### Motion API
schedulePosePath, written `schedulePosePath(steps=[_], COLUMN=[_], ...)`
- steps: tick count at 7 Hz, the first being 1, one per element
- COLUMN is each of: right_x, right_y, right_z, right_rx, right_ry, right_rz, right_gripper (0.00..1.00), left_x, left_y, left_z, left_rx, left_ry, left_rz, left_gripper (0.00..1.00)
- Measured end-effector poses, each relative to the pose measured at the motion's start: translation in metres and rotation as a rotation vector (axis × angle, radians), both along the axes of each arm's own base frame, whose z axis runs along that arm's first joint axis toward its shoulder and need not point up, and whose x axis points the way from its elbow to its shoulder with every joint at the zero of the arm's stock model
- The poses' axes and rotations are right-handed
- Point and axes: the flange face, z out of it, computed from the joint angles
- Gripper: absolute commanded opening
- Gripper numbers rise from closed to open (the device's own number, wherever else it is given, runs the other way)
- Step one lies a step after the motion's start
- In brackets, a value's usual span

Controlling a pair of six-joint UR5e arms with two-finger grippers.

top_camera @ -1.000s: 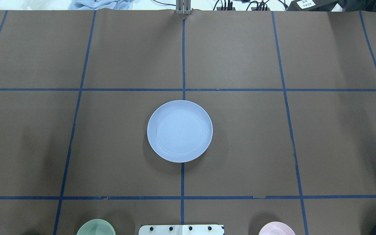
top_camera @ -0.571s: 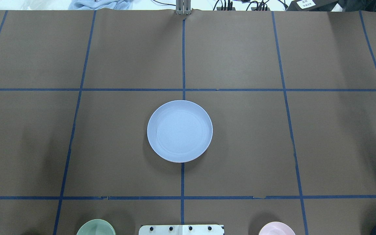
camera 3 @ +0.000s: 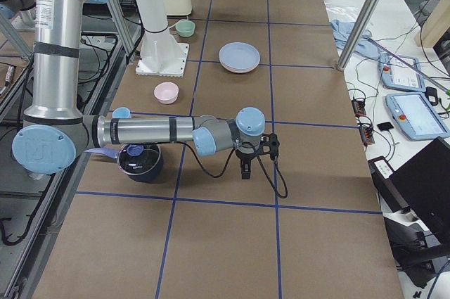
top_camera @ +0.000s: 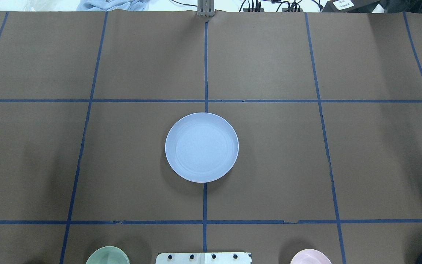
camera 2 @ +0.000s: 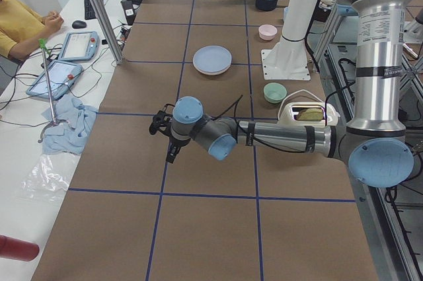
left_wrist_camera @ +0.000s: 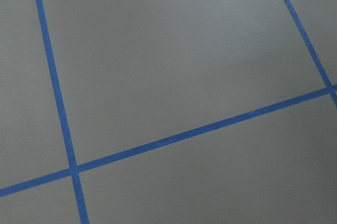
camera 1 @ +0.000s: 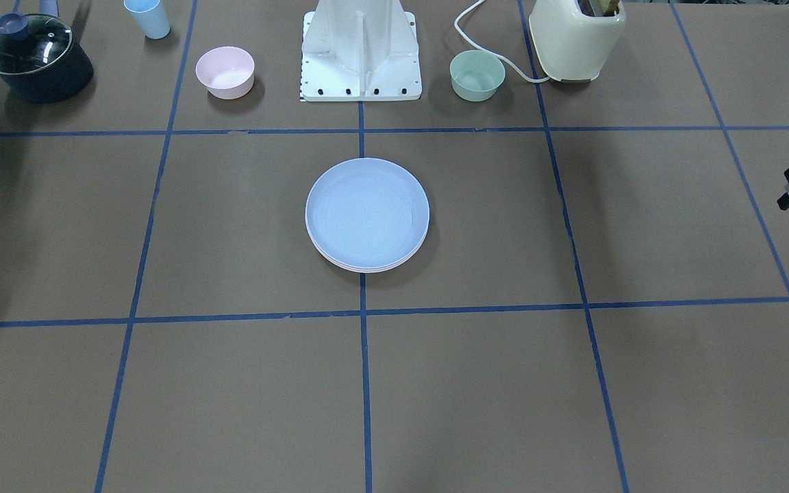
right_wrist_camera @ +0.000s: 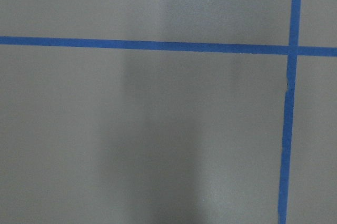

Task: Stack three plates with pink and blue

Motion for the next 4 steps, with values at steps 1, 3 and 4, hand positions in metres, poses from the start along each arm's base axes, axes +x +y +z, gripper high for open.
schedulePosePath(steps=[1,3,4], right_x=[-0.0002,-0.0004,-0.0004], right_y=[0.0001,0.0002,0.0003], right_z=[0.0,0.0001,0.0004], right_rx=[-0.001,-0.002,-0.003], right_ry=[-0.003,-0.005,-0.006], right_rz=[-0.001,-0.002,-0.002], right_gripper=[1.0,1.0,1.0], left_x=[0.0,0.0,0.0], left_y=[0.0,0.0,0.0], left_z=[0.0004,0.0006,0.0006], left_rx=[0.0,0.001,0.001], left_ry=[0.0,0.0,0.0], left_rz=[0.0,0.0,0.0], left_gripper=[0.99,0.99,0.99])
